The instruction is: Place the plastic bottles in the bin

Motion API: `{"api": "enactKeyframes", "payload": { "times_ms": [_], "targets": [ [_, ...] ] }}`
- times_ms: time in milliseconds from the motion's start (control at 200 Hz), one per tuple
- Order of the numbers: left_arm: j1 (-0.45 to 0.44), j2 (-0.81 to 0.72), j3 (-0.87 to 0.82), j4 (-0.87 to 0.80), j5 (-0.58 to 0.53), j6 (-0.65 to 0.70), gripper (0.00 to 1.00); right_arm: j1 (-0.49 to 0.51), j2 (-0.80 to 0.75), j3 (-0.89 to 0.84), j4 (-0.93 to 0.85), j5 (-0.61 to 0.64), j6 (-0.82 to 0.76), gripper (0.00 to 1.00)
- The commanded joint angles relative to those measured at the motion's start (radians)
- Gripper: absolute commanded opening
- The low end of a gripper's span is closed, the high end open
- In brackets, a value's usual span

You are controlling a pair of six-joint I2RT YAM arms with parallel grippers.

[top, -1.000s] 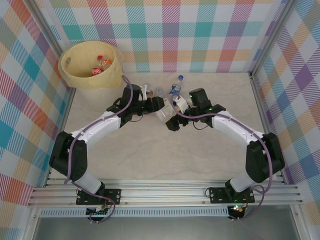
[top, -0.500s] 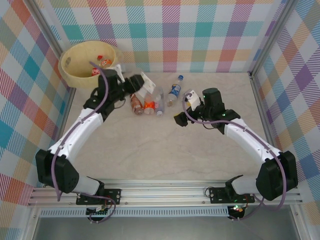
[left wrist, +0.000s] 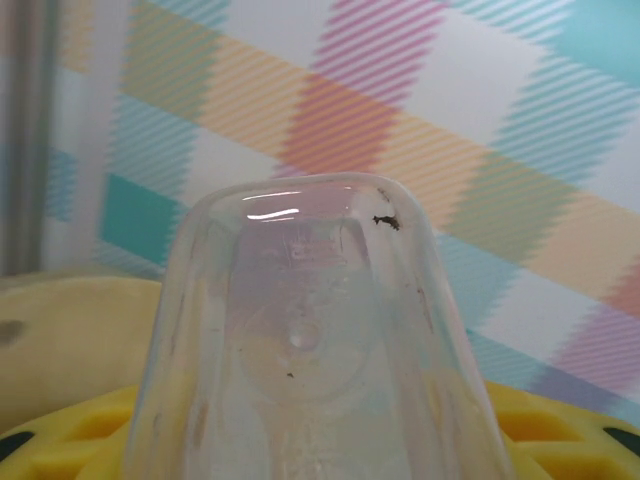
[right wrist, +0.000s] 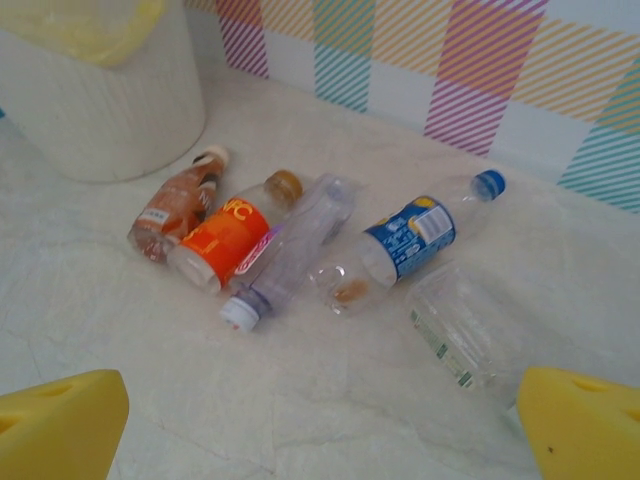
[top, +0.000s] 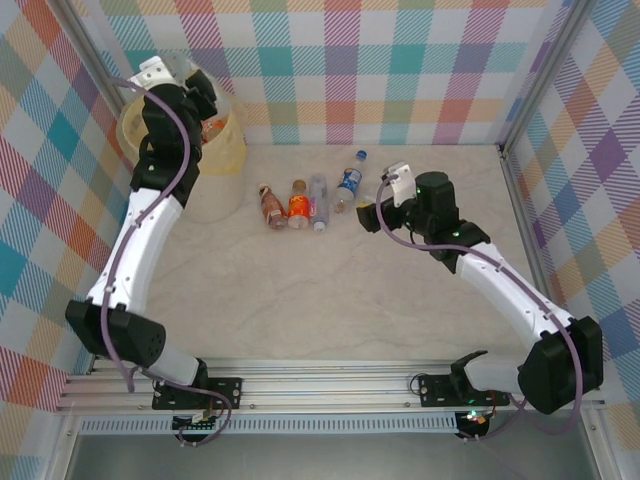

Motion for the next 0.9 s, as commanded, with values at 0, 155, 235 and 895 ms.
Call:
{"api": "enactKeyframes", "payload": {
  "times_ms": [0, 155, 235, 895],
  "targets": [
    [0.075, 0.067, 0.033, 0.083, -0.107, 0.082, 0.49, -0.002, -0.021, -0.014, 0.031, 0.041, 0.023, 1.00],
    [0.152, 0.161, 0.101, 0.048, -0.084, 0.167, 0.48, -0.001, -0.026, -0.011, 0.010, 0.049, 0.027, 1.00],
    [0.189, 0.216, 0.163, -0.027, -0.081, 0.205, 0.48, -0.001, -0.030, -0.011, -0.001, 0.056, 0.027, 1.00],
    [0.246, 0.643, 0.996, -0.897, -0.109, 0.081, 1.00, -0.002, -0.044, -0.043, -0.006, 0.120, 0.030, 1.00]
  ]
}}
